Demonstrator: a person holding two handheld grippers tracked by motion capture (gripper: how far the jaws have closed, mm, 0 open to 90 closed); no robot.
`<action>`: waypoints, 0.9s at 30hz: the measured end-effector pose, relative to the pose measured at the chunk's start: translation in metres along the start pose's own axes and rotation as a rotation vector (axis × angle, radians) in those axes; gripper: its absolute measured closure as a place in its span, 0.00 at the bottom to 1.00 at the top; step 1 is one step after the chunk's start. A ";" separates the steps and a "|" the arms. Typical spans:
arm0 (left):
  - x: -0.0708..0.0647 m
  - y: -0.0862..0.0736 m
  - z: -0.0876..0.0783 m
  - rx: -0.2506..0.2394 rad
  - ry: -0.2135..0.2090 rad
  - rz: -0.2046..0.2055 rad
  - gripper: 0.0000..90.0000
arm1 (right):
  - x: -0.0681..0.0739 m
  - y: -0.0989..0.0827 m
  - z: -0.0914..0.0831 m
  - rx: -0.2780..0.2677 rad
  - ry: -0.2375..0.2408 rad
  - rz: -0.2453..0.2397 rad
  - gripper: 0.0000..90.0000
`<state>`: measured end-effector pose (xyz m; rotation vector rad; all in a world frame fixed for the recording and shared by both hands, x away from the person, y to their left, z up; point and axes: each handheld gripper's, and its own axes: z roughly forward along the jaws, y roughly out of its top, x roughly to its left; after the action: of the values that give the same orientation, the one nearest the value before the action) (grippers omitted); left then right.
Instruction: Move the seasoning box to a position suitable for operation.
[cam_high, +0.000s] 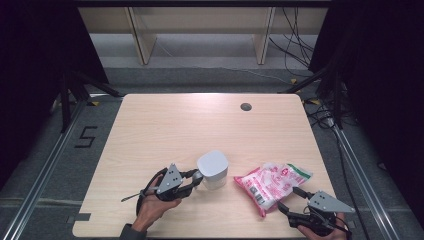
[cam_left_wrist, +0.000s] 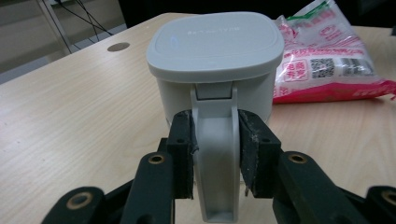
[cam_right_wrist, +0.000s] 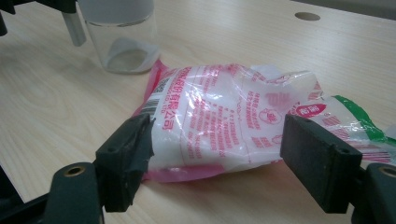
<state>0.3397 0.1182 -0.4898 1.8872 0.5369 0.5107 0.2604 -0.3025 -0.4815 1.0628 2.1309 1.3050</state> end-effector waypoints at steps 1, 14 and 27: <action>0.000 0.000 0.000 0.000 0.000 0.000 0.75 | 0.000 0.000 0.000 -0.002 0.002 -0.003 0.29; 0.014 0.000 0.007 0.070 0.106 0.061 0.74 | 0.000 0.000 0.000 -0.003 0.004 0.002 0.29; 0.019 -0.002 0.007 0.058 0.121 0.017 0.73 | 0.000 -0.001 -0.001 0.006 0.001 0.036 0.29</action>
<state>0.3587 0.1243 -0.4927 1.9254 0.6213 0.6292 0.2598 -0.3032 -0.4821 1.1077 2.1266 1.3168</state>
